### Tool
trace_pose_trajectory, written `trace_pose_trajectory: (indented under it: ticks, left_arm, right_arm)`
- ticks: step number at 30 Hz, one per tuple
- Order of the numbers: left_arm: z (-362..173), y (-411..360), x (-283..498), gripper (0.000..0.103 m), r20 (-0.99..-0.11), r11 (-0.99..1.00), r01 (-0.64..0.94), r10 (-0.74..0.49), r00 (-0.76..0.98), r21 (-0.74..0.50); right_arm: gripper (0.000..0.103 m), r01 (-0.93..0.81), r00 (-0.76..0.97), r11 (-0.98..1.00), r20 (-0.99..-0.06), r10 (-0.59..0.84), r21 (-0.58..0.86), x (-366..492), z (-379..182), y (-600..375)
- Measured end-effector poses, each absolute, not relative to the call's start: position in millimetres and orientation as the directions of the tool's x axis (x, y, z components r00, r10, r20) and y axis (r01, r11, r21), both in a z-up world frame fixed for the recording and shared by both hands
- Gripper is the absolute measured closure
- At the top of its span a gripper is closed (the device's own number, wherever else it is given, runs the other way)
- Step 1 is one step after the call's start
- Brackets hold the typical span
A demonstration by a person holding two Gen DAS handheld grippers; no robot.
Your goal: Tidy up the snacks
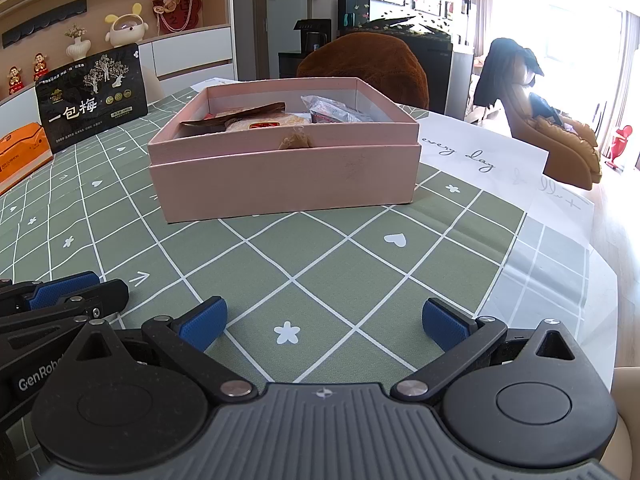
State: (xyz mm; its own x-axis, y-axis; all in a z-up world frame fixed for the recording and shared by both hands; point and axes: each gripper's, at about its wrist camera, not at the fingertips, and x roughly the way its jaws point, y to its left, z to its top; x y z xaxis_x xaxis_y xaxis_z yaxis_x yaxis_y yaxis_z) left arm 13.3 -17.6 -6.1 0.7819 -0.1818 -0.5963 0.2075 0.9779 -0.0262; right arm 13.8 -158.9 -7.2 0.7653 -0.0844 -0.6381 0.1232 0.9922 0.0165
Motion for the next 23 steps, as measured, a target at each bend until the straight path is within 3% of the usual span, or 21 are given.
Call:
trace_pose_trajectory:
  ticks: [23]
  left_arm:
    - [-5.6, -22.7, 12.5, 0.077, -0.596, 0.979, 0.205, -0.174, 0.784, -0.016]
  right_arm:
    - [0.0, 0.123, 0.765, 0.992, -0.638, -0.084, 0.017, 13.9, -7.3, -158.7]
